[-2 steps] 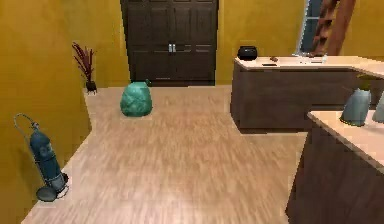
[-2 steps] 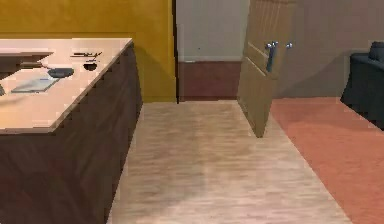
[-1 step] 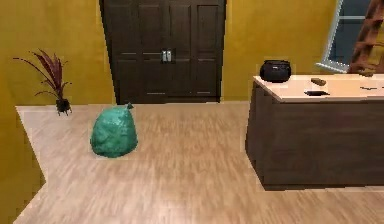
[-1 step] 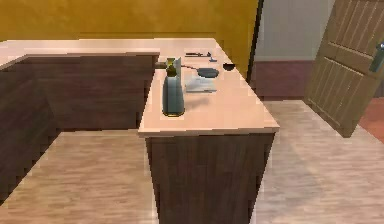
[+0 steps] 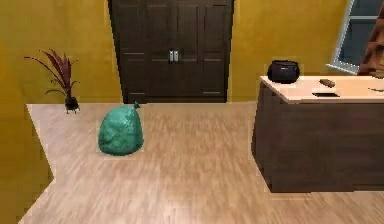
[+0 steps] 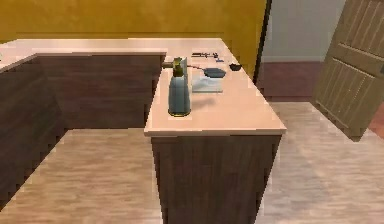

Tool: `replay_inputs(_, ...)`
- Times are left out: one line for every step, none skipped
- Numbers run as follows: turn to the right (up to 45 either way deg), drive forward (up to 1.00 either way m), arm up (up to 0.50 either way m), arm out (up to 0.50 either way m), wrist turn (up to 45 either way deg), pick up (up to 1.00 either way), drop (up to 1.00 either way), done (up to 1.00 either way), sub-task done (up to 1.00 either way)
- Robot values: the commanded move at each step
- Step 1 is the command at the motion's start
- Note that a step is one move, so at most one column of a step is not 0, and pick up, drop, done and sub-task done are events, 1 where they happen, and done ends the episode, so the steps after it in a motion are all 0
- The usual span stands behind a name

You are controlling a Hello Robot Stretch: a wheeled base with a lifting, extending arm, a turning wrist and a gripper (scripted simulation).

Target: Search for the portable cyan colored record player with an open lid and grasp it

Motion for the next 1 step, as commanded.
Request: replay_inputs(0.0, 1.00, 0.00, 0.00, 0.0, 0.00, 0.00, 0.00, 0.00)
